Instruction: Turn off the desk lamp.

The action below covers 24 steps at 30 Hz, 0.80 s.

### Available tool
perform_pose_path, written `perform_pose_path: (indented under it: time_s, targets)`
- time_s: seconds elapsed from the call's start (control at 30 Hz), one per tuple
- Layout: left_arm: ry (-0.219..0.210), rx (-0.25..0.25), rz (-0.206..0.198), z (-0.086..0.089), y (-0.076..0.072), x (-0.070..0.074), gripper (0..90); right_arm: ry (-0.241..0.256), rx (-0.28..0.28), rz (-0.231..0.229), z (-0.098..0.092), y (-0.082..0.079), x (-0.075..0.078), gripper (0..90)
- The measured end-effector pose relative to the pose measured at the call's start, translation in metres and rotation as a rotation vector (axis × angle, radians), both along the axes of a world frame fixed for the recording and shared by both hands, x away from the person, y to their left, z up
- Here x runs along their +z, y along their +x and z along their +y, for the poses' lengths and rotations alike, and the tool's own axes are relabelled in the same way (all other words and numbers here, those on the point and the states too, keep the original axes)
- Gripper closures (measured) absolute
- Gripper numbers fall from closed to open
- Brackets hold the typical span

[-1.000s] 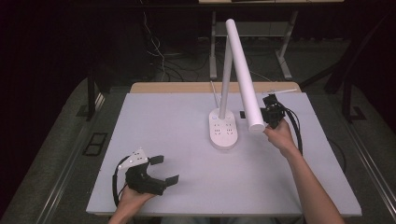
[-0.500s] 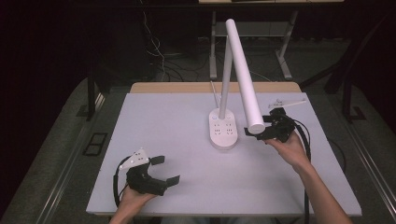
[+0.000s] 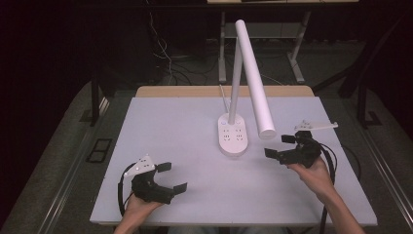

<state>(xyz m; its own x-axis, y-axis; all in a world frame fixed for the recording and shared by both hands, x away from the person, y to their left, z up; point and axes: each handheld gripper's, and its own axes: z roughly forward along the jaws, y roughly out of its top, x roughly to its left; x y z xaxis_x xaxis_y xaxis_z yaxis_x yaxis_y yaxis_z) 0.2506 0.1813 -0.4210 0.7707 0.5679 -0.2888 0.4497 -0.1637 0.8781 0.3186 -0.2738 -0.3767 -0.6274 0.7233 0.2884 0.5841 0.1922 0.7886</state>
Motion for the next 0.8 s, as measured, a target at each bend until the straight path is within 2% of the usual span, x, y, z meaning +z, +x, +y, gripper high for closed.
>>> perform_pose_path:
  time_s: [0.23,0.27,0.43,0.63,0.73,0.8]
  targets:
    - [0.008,-0.004,-0.002,0.000,0.000,0.000,0.0,-0.017,-0.023,-0.014,-0.006,-0.022,-0.008,0.6]
    - [0.007,-0.003,-0.002,0.000,0.000,0.000,0.0,-0.008,-0.030,-0.017,-0.008,-0.030,-0.011,0.6]
    - [0.006,0.000,0.000,0.001,0.001,0.000,0.0,0.001,-0.037,-0.024,-0.010,-0.044,-0.021,0.6]
    - [0.008,-0.006,-0.002,0.000,0.001,0.000,0.0,-0.006,-0.039,-0.009,-0.012,-0.059,-0.035,0.6]
    - [0.010,-0.004,0.001,0.001,0.002,0.000,0.0,0.003,-0.049,0.010,-0.016,-0.067,-0.048,0.6]
    - [0.010,-0.004,0.000,0.001,0.002,0.000,0.0,0.003,-0.053,0.005,-0.018,-0.070,-0.050,0.6]
